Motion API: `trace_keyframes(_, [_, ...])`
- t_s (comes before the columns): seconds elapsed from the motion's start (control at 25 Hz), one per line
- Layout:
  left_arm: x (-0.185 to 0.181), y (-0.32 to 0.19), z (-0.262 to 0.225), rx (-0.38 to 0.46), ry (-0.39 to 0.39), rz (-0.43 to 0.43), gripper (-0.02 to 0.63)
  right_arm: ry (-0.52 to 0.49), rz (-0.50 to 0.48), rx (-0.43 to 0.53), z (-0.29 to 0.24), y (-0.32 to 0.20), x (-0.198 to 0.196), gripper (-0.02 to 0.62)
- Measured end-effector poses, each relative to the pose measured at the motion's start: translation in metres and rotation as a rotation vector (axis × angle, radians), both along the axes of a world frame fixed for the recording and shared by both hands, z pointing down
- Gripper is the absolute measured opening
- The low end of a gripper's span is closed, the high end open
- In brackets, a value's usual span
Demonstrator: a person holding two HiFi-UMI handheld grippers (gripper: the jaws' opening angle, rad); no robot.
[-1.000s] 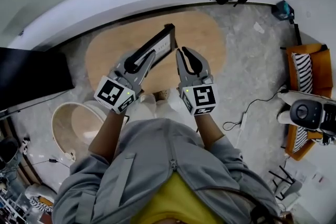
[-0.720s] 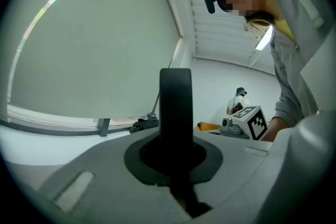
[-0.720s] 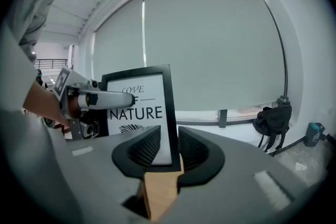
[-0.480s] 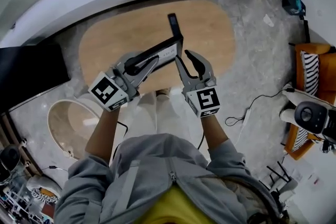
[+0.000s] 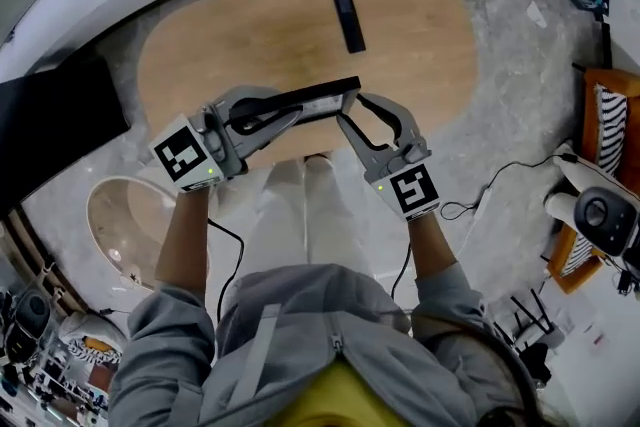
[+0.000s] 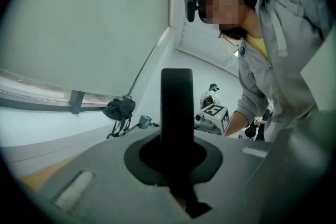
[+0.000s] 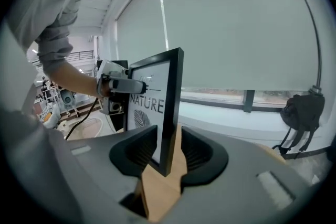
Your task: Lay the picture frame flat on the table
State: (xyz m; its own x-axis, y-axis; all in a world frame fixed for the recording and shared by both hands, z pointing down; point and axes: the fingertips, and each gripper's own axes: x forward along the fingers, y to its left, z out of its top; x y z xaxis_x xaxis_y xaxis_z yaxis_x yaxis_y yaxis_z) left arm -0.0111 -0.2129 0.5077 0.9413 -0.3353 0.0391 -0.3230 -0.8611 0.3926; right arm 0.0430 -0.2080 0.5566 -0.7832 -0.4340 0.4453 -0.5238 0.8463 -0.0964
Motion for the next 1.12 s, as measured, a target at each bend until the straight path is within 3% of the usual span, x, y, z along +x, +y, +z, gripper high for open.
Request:
trace_keyframes(0.2, [0.006,0.011,0.024,-0.014,0.012,0.112,0.009,0.000,-0.108,-0.041,0.030,0.015,-0.006,0.132])
trace_keyframes(0.4, [0.005,0.017,0.040,-0.022,0.015,0.152,0.018,-0.043,-0.122,-0.065,0.045,0.023,-0.007,0.091])
trace_keyframes(0.52, [0.008,0.013,0.045,-0.019,0.012,0.140,0.045,-0.078,-0.104,-0.052,0.045,0.023,-0.003,0.080])
trace_keyframes(0.8, [0.015,0.009,0.057,-0.036,-0.022,0.122,0.227,-0.031,-0.111,-0.004,0.046,0.029,0.005,0.072])
trace_keyframes(1.12, [0.005,0.003,0.091,-0.127,-0.049,0.011,0.264,-0.130,0.008,-0.009,0.033,0.017,0.018,0.071])
